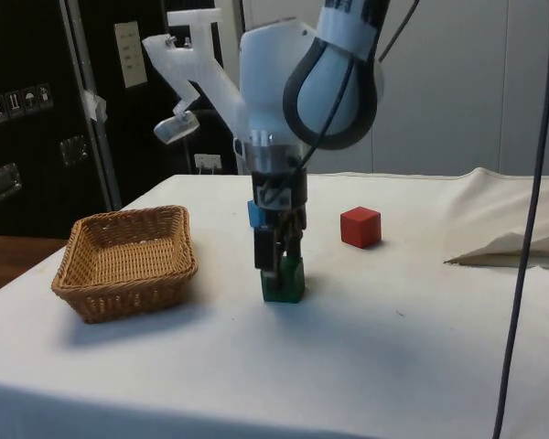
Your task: Pick up exactly two blocks and place them into the basket.
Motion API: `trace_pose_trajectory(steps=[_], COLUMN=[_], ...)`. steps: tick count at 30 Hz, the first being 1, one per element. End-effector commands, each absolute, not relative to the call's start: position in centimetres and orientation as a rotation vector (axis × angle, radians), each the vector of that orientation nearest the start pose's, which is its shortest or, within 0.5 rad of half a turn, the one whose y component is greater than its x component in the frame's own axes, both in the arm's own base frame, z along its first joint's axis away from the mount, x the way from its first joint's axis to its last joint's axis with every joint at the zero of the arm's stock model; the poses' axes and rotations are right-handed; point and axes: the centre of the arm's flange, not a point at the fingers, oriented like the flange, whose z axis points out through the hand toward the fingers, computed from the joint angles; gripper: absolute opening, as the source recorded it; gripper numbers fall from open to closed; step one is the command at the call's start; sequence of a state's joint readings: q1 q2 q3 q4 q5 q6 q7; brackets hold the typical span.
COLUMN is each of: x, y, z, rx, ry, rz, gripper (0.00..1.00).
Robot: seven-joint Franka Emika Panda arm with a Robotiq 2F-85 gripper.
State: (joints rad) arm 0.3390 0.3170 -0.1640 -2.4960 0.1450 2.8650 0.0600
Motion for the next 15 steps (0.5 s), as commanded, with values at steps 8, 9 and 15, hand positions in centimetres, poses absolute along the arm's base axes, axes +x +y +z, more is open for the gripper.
trace_pose_trajectory(steps=[8, 9, 15], x=[47.31, 47.29, 47.36], y=[7.29, 7.33, 7.30], z=[16.57, 16.52, 16.46], rx=[-3.135, -3.135, -3.137], ry=[0.020, 0.020, 0.020], rz=[-0.110, -0.108, -0.111], gripper=[0.57, 0.45, 0.00])
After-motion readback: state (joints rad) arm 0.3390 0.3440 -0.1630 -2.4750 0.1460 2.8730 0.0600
